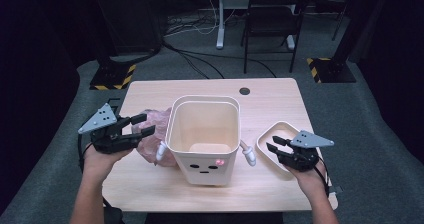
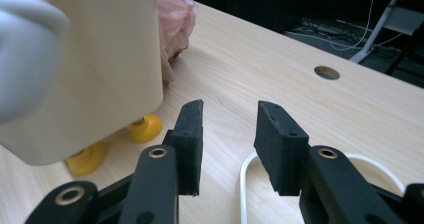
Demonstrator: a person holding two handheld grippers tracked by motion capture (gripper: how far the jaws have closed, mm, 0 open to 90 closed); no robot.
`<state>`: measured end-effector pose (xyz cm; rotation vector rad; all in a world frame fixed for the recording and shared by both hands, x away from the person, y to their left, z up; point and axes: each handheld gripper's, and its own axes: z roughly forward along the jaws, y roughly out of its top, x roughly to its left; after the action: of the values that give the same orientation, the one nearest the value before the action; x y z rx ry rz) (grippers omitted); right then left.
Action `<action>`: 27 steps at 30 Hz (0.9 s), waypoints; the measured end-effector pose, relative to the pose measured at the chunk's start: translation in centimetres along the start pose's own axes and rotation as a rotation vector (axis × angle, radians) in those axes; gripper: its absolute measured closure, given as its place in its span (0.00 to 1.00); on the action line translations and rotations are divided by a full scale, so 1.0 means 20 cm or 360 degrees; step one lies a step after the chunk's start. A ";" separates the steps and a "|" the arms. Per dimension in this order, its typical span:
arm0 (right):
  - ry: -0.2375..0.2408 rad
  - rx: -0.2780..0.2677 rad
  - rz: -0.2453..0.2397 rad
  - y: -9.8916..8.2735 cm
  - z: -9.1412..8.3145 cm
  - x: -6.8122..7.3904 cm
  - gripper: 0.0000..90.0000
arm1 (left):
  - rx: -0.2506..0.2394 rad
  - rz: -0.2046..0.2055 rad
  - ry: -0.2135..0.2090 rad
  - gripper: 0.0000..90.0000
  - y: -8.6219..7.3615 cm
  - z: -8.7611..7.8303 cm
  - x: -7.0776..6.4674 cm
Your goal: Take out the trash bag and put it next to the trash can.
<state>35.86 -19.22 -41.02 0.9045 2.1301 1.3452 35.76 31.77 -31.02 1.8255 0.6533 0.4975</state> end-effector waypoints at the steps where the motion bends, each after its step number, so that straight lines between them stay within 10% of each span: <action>1: -0.0002 0.0004 0.0010 -0.01 0.00 0.00 0.69 | -0.0003 0.0000 0.0001 0.53 0.00 0.00 0.00; 27: -0.0029 0.0087 0.0045 -0.20 0.08 -0.05 0.69 | -0.0024 0.0008 0.0016 0.52 0.00 -0.01 -0.01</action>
<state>36.44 -20.19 -45.32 0.9680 2.1575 1.2931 35.54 31.88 -30.94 1.8119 0.6502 0.5138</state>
